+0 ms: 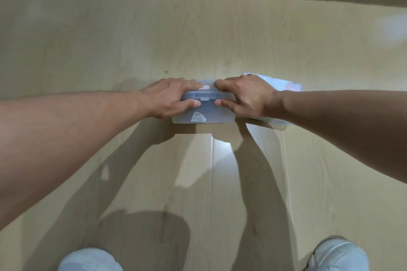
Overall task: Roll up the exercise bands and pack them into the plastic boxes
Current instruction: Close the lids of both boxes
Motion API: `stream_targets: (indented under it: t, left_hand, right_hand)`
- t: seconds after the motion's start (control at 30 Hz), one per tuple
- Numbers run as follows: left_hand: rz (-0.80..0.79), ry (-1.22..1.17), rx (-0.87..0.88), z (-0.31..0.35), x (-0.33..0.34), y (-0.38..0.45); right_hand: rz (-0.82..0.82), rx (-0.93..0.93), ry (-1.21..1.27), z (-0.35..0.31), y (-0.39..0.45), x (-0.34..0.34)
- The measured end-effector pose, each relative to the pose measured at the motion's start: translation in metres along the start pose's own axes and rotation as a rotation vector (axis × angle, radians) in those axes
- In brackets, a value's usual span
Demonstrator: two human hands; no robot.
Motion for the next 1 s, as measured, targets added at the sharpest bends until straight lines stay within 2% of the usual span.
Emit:
stream_targets:
  t: [0.07, 0.27, 0.53, 0.73, 0.9, 1.0]
  left_hand:
    - [-0.007, -0.01, 0.0, -0.001, 0.001, 0.001]
    - [0.002, -0.05, -0.033, -0.004, -0.001, 0.005]
    - [0.055, -0.053, -0.05, -0.001, 0.0, 0.006]
    - [0.098, -0.042, -0.055, 0.004, 0.002, 0.005]
    - [0.085, -0.057, -0.091, 0.001, -0.002, 0.009]
    - [0.081, -0.079, -0.103, -0.003, -0.001, 0.011]
  right_hand:
    - [0.028, 0.035, -0.011, 0.0, -0.002, 0.004]
    - [0.217, 0.198, 0.24, -0.007, -0.006, 0.01]
    - [0.201, 0.296, 0.274, -0.01, -0.005, 0.005]
    - [0.24, 0.263, 0.206, -0.013, -0.008, 0.011]
    - [0.079, 0.151, -0.029, -0.014, -0.008, 0.021]
    - [0.173, 0.09, -0.118, -0.015, -0.004, 0.019]
Point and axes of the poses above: each hand's wrist, its own y-axis towards the middle knuckle, its own x-axis out of the palm, z = x × y, the point moved 4 cm from there along y, towards the middle knuckle, and after that the axes turned 3 degrees about y, right-handed, at the moved point
